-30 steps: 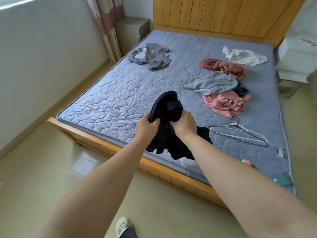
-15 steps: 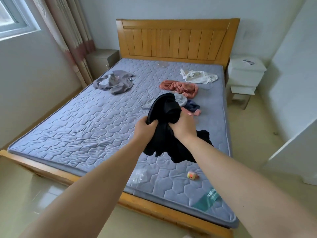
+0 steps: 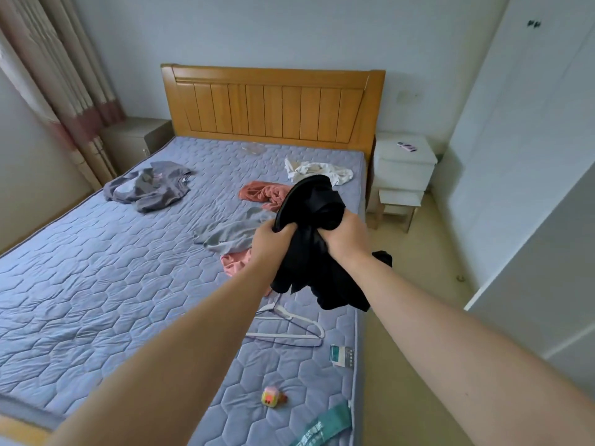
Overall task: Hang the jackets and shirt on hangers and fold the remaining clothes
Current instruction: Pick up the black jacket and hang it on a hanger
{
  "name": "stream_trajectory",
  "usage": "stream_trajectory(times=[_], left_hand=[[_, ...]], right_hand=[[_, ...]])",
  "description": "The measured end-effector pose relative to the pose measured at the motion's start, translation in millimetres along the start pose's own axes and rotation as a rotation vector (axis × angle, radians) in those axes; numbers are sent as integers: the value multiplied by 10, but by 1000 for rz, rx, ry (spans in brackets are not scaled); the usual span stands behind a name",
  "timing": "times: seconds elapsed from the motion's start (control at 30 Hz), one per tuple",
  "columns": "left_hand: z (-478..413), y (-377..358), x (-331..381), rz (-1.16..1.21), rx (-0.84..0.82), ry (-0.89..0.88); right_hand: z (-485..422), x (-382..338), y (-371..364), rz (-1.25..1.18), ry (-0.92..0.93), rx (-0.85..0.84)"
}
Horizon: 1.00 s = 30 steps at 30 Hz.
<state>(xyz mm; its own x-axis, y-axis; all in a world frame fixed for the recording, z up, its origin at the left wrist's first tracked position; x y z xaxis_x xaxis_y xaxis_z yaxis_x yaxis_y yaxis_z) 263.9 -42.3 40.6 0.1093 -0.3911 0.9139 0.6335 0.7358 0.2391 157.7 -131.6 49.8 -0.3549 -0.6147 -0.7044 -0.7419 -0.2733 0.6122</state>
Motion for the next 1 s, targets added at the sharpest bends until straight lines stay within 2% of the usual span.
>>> stream_trajectory(times=[0.3, 0.43, 0.57, 0.73, 0.83, 1.0], left_hand=[[-307, -2103, 552, 261, 65, 104], [-498, -2706, 822, 291, 124, 165], [-856, -2995, 1067, 289, 156, 179], [-1450, -3112, 1193, 298, 213, 204], [-1969, -3065, 1358, 314, 231, 194], [-2997, -2954, 1738, 382, 245, 174]], right_hand=[[-1119, 1545, 1204, 82, 114, -180], [-1551, 1995, 1542, 53, 129, -234], [-2002, 2276, 1584, 9, 139, -242], [-2593, 2504, 1302, -48, 148, -275], [-3083, 2553, 1042, -79, 131, -313], [-4080, 2563, 580, -157, 132, -263]])
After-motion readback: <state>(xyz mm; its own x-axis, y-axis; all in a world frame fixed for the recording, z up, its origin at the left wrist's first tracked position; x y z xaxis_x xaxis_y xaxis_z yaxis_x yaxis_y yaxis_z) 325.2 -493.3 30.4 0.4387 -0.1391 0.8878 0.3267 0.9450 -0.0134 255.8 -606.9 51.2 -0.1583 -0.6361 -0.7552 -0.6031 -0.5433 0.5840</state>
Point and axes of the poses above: each hand's wrist, its own z-axis away from the middle knuckle, its own y-axis out of the back of the hand, x = y × z, the point moved 1 cm from there along -z, towards the middle knuckle, and after that the axes turned 15 degrees about y, right-handed, at the moved point
